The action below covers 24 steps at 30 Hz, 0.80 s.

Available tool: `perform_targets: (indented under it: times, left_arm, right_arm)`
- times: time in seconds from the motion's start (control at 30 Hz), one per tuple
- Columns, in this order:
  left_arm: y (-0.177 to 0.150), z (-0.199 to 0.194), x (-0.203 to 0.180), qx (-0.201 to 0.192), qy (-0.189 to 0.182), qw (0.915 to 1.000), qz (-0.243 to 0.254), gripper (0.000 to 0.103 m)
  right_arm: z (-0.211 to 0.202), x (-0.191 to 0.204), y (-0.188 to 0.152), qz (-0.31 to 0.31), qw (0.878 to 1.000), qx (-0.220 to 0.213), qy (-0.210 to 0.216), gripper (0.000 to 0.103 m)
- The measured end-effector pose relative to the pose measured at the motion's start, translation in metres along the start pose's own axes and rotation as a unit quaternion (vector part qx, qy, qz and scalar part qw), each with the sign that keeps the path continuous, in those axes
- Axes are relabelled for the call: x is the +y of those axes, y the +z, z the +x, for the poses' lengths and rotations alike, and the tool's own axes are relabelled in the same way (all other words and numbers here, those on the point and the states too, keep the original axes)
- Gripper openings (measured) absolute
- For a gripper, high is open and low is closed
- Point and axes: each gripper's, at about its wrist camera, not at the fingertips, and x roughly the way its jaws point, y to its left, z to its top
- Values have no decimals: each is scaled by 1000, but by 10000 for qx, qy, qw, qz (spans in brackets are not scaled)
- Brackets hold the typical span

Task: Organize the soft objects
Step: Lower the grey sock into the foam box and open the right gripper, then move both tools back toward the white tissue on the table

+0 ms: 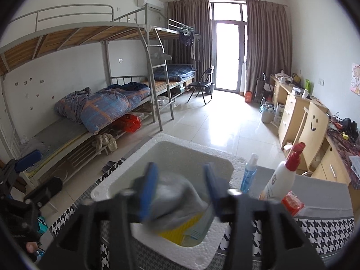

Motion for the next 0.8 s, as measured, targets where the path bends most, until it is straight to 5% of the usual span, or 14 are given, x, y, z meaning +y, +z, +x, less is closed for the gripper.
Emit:
perform_targets:
  times: [0.8]
  left_arm:
    - [1, -32, -30, -207, -314, 9988, 308, 102]
  right_arm:
    - [-59, -3, -7, -50, 9991, -387, -152, 87]
